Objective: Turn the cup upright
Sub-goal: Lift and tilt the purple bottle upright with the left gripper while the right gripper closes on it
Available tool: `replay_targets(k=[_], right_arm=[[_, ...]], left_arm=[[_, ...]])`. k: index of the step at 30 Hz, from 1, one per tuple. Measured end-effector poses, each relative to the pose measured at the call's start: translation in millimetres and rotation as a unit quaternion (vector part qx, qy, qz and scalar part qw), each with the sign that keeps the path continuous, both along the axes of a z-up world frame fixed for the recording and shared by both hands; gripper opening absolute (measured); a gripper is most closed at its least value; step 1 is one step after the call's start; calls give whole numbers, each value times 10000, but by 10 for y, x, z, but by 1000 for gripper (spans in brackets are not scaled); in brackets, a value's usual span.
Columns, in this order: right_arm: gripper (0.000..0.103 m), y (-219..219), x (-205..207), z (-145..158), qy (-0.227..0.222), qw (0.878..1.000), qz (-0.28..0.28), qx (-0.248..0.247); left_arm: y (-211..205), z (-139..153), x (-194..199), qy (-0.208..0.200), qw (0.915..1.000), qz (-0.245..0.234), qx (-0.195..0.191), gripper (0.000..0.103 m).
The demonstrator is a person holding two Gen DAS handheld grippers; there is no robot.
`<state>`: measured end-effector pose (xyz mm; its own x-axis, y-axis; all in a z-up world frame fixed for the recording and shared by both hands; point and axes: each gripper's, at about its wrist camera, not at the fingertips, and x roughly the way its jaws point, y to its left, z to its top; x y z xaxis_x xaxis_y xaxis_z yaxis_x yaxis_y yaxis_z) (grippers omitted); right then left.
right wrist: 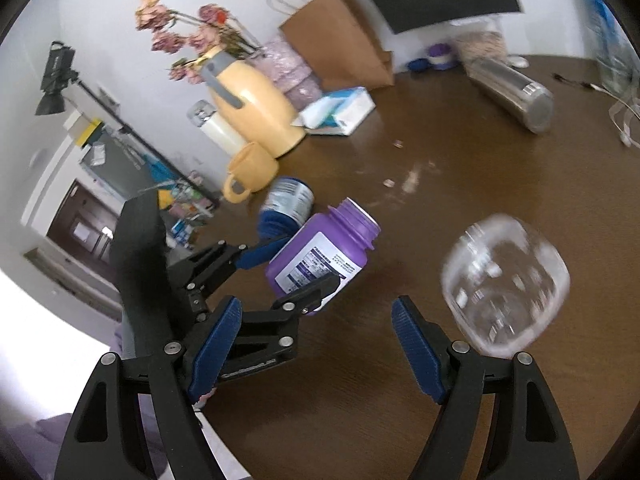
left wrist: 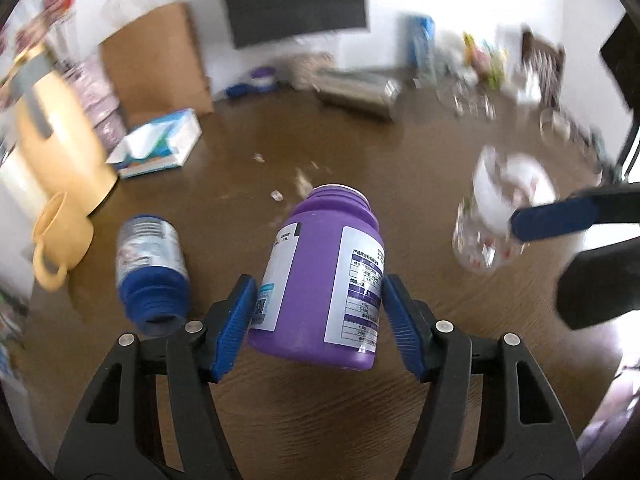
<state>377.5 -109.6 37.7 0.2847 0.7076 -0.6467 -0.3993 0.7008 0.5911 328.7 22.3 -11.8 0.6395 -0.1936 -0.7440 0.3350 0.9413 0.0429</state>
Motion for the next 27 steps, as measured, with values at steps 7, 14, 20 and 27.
replay_targets(k=[7, 14, 20, 27], right_arm=[[82, 181, 663, 221, 416, 9975, 187, 535], [82, 517, 1398, -3, 1490, 9840, 546, 805], [68, 686, 1659, -276, 1939, 9723, 732, 1078], [68, 786, 1701, -256, 1106, 9903, 845, 21]], left_arm=[[199, 421, 110, -540, 9964, 295, -578, 61], [460, 521, 433, -833, 9838, 805, -1371, 61], [489, 489, 584, -861, 9798, 555, -1720, 60], [536, 290, 849, -282, 9785, 309, -2019, 60]])
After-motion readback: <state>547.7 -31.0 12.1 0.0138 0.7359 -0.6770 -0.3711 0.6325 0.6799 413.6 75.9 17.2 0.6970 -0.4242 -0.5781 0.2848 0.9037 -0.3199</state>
